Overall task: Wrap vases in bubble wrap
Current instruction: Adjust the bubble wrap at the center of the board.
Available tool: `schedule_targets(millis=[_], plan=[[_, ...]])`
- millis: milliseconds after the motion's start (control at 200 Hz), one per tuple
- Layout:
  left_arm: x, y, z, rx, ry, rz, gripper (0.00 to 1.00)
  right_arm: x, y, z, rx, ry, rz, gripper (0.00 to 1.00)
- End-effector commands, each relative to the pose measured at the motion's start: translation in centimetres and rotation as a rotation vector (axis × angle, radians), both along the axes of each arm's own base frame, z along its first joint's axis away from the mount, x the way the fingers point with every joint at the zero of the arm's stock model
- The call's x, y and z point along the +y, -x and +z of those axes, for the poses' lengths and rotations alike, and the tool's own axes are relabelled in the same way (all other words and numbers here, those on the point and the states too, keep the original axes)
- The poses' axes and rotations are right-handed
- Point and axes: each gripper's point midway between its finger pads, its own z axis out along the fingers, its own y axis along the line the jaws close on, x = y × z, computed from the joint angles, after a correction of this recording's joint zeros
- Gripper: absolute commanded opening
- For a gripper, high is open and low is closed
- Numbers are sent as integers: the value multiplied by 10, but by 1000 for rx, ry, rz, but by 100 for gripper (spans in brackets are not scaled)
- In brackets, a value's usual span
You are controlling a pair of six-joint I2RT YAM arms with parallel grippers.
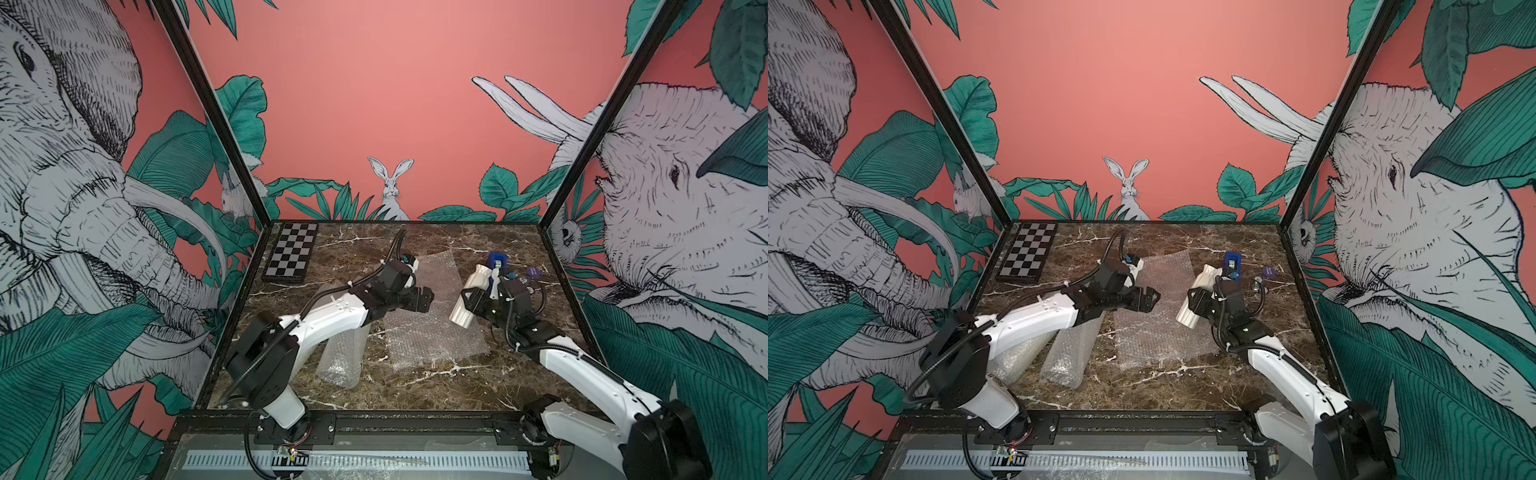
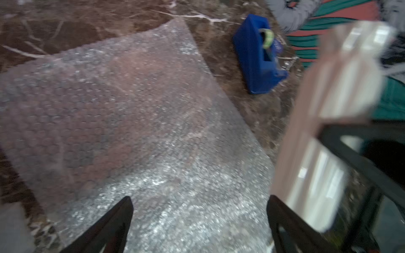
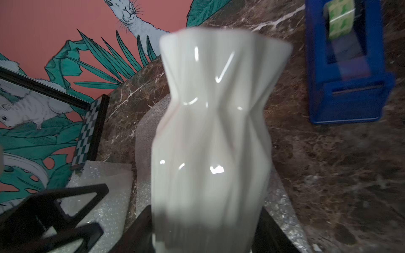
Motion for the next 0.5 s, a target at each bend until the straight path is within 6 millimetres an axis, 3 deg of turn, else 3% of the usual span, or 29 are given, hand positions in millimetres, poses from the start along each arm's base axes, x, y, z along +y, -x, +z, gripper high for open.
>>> schedule_targets(millis=[0,95,165,205,495], plan=[[35,-25,-37,119,-216,126,95,-25,12,1,0,228,18,32],[38,-50,-50,122,-340,140,94,-27,20,1,14,287,68,32],[29,-60,-60,140,-357,123,94,-24,24,1,21,320,116,32],[36,-74,-68,166,-346,151,94,-23,26,1,24,347,136,31],[3,-100,-106,235,-321,66,81,-20,26,-2,29,527,209,31]])
